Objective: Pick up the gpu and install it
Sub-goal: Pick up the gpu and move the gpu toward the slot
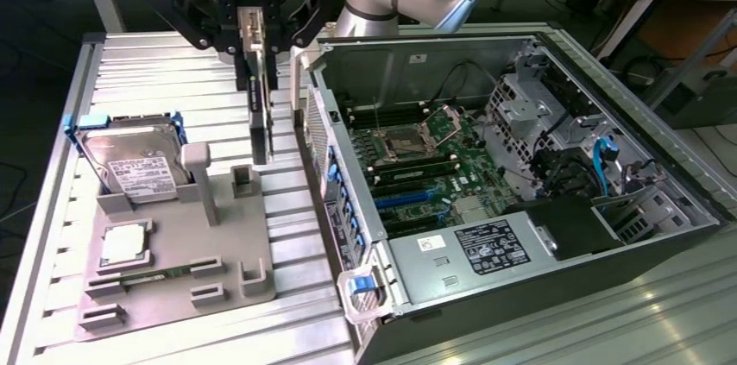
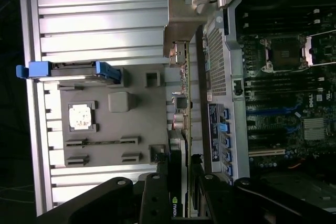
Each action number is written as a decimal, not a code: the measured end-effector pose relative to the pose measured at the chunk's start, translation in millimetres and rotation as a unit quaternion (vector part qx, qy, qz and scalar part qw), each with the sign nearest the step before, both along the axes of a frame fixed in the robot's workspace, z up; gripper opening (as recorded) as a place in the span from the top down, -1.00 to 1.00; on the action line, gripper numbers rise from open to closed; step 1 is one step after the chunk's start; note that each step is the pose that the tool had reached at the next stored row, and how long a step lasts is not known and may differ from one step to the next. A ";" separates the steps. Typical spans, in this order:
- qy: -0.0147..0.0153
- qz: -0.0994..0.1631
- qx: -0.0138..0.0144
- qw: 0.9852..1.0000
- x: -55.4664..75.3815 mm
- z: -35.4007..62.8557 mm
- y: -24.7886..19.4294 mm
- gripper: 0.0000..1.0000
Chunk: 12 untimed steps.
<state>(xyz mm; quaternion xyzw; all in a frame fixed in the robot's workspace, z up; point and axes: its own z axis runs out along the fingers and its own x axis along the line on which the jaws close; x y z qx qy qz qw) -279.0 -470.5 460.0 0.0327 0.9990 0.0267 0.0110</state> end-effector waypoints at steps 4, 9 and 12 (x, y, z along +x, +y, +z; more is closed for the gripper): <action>0.000 0.000 0.000 1.000 3.9 0.0 0.0 0.47; 0.000 0.000 -0.001 1.000 8.8 0.0 0.0 0.47; 0.000 0.000 -0.001 1.000 12.2 -0.1 0.0 0.47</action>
